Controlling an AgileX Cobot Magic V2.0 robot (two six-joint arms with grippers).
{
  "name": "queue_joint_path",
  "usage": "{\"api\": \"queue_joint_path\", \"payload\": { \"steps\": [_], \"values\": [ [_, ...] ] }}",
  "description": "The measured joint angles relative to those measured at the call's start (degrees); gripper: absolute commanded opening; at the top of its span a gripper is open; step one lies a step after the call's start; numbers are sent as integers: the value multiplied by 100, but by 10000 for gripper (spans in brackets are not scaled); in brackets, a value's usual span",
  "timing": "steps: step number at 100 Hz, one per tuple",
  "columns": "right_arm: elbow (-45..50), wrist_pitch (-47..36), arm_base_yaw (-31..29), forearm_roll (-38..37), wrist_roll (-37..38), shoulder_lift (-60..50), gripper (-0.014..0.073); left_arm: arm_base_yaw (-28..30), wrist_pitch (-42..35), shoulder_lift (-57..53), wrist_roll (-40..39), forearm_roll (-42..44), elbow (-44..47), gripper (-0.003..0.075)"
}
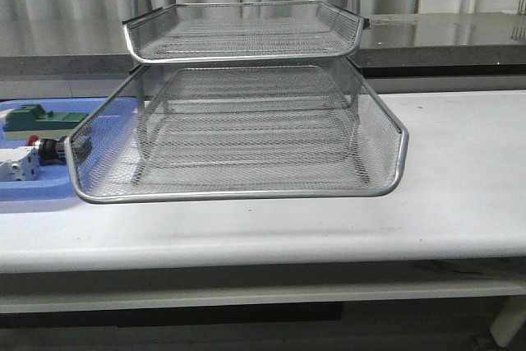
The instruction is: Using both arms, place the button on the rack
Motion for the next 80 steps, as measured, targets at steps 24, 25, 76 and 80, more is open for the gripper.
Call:
{"api": "queue_joint_path", "payload": {
  "steps": [24,25,76,80],
  "values": [
    [-27,633,0,-209,175,-860,506,0,0,0,0,0,0,-20],
    [-27,630,0,-221,173,-877,505,0,0,0,0,0,0,-20],
    [-27,644,0,-279,201,-1101,-67,0,0,0,0,0,0,-20],
    [-27,644,0,-279,201,-1101,-67,0,0,0,0,0,0,-20]
  ]
}}
